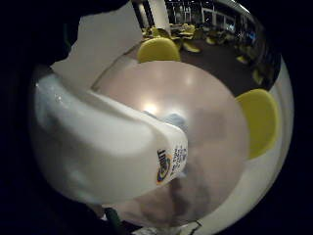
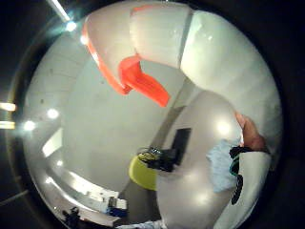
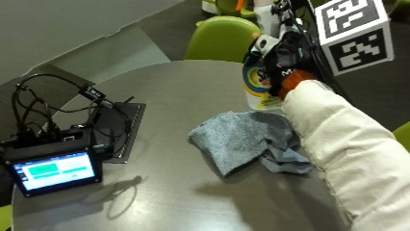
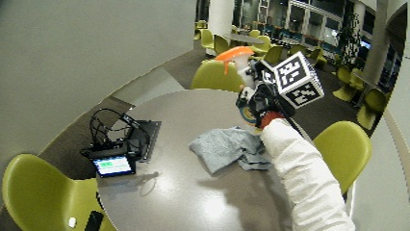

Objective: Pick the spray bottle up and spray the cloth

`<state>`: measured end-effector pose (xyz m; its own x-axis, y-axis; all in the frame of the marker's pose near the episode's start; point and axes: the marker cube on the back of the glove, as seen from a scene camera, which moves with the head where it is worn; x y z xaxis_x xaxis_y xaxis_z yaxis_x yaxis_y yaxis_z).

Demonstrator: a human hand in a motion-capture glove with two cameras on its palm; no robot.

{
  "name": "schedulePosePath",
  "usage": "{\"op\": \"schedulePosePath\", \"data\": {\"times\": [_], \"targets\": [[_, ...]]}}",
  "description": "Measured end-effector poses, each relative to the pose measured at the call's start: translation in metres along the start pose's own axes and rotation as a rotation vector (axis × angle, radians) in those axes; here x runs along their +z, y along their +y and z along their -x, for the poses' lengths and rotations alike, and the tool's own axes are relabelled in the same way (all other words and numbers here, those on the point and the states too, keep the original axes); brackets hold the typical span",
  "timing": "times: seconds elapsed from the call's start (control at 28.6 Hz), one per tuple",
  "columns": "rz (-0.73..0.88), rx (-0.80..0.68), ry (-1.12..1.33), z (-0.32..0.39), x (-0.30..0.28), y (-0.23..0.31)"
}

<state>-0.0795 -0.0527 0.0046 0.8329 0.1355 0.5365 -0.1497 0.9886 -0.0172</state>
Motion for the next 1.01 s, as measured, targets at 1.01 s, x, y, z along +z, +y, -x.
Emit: {"op": "schedulePosePath", "data": {"times": [1.01], "targets": [[0.365, 0.213, -0.303, 0.011, 0.134, 0.037]]}}
